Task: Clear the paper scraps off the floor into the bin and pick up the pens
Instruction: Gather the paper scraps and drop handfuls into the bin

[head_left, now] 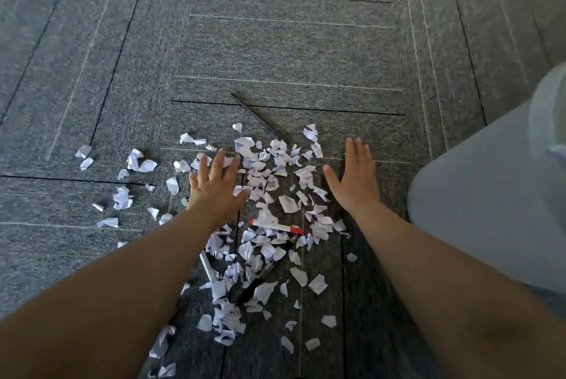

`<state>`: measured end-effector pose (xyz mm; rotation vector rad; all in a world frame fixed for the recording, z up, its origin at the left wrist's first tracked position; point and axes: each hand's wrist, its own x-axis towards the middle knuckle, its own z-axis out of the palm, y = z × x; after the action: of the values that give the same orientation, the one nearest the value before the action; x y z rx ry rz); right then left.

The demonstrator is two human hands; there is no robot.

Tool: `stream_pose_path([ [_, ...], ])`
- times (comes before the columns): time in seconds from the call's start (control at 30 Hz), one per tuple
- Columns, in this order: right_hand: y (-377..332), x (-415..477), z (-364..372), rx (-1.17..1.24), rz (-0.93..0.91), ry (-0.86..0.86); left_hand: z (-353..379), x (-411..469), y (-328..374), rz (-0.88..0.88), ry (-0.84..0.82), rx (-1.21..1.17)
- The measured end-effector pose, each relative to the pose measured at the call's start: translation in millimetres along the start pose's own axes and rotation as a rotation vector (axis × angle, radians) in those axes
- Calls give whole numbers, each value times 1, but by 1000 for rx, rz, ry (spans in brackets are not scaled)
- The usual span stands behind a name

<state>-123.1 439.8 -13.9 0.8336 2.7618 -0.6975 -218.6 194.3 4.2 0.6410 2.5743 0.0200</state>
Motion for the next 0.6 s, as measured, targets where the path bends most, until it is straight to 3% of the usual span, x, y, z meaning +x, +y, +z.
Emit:
stream_pose_path([
  [0.33,-34,41,3,-65,-396,-110,-4,5,-8,57,-39,41],
  [0.43,-41,36,0,28,-454,-136,-3,4,-9,95,5,2],
  [0.6,-38,-4,10,117,-498,101,-17,20,1,159,50,15],
])
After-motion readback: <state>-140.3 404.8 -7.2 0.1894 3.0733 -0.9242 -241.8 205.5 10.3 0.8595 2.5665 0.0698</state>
